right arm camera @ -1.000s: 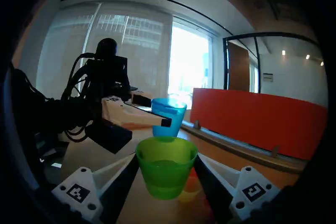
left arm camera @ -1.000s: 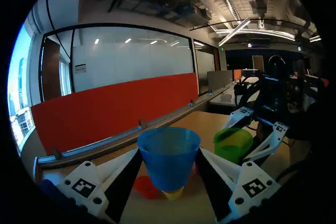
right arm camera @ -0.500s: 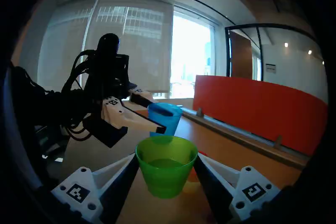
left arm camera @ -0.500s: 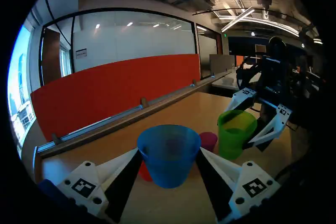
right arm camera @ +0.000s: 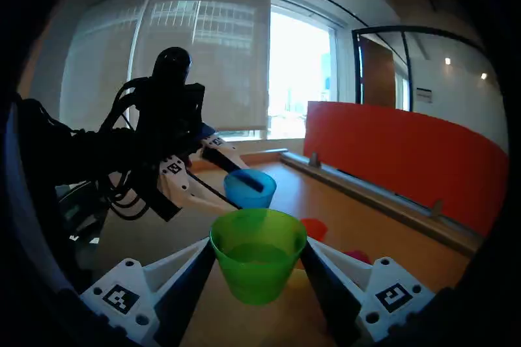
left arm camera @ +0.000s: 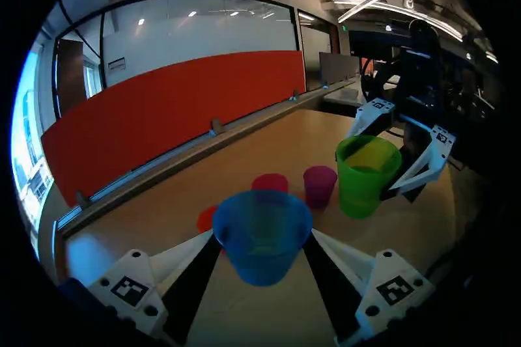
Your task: Pour water
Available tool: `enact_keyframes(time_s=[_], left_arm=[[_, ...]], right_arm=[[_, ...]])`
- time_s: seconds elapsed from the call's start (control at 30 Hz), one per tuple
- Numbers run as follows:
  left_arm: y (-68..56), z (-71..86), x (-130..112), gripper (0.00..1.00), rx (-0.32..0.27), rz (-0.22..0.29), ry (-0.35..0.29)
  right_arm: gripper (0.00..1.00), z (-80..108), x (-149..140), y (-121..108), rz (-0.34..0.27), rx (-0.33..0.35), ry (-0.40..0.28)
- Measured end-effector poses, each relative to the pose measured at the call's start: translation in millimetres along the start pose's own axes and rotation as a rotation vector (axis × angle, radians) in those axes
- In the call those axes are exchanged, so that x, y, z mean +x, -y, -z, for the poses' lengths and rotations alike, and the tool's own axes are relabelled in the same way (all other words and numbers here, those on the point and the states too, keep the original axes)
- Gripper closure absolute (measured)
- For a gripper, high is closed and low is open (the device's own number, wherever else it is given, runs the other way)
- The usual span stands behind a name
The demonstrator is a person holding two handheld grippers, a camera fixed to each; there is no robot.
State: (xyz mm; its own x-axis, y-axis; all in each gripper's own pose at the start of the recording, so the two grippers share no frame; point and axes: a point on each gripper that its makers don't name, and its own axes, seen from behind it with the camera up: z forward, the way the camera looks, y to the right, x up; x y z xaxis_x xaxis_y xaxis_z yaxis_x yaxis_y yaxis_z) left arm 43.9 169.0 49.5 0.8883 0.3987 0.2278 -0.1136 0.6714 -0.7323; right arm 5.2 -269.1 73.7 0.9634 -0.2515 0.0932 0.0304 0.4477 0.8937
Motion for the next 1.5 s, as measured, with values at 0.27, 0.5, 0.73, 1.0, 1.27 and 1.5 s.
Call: enact_keyframes(time_s=[0.27, 0.5, 0.73, 1.0, 1.27, 1.5], left_arm=[[-6.6, -4.9, -25, 0.15, -0.024, -0.029, 0.073], [-11.3, -9.6, -43, 0.15, -0.043, -0.035, 0.128], [-16.6, -15.7, -58, 0.15, -0.067, -0.028, 0.172], [-24.1, -25.6, -77, 0.15, -0.096, -0.037, 0.237], [-28.7, -33.4, -90, 0.15, -0.123, -0.044, 0.290], [-33.7, -37.3, -101, 0.15, -0.145, -0.051, 0.327]], right_arm=[[0.10, 1.3, -18, 2, -0.003, 0.016, 0.053], [0.10, 0.2, -32, 2, -0.007, 0.028, 0.093], [0.10, -0.4, -44, 4, -0.012, 0.035, 0.126], [0.10, -2.5, -57, 6, -0.021, 0.045, 0.160], [0.10, -6.5, -76, 8, -0.026, 0.056, 0.201], [0.10, -10.6, -91, 8, -0.036, 0.064, 0.227]])
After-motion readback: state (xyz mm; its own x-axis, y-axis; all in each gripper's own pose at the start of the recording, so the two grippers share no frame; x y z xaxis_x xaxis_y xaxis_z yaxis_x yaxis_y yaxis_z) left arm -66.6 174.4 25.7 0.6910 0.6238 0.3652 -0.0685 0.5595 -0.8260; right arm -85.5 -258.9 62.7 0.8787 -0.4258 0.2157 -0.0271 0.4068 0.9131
